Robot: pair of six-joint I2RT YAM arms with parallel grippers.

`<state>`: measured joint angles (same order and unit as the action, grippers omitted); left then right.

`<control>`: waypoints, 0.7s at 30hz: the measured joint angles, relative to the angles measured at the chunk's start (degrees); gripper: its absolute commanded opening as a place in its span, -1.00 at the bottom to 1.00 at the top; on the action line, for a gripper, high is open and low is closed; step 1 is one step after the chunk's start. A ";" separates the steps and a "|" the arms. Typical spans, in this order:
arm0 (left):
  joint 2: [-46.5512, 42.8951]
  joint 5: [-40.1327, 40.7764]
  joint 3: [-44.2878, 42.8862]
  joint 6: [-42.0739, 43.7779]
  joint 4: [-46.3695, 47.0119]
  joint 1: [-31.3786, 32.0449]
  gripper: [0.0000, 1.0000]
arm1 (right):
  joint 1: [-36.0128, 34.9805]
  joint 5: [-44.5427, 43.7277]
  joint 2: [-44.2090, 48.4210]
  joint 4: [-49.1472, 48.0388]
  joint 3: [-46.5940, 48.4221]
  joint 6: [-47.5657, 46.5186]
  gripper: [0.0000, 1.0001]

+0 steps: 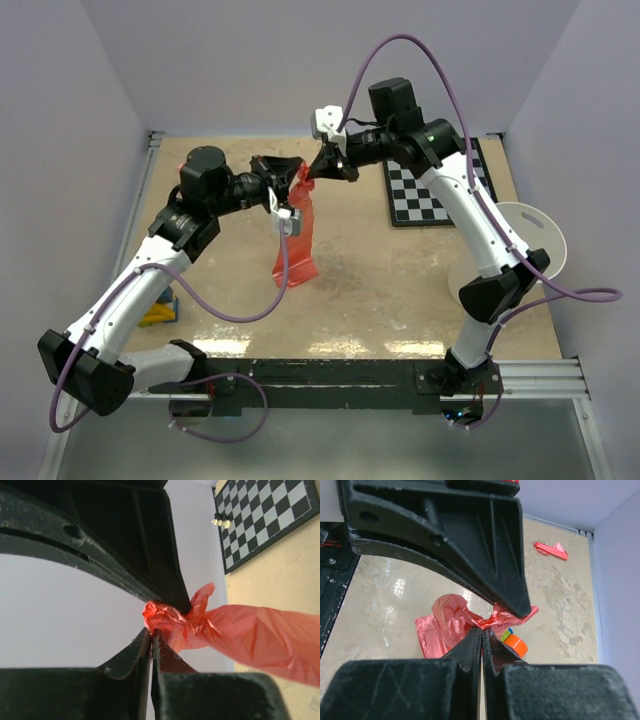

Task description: Put the trash bags into the trash bin

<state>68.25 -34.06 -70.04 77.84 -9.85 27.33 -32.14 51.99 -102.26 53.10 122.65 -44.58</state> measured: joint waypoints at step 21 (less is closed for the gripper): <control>0.74 15.93 0.00 -26.67 0.44 0.87 -1.00 | 6.84 -8.11 22.99 -34.99 -34.29 29.81 0.92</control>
<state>68.99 -18.13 -70.04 51.18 -9.41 28.21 -25.30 43.88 -79.26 18.11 88.36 -14.76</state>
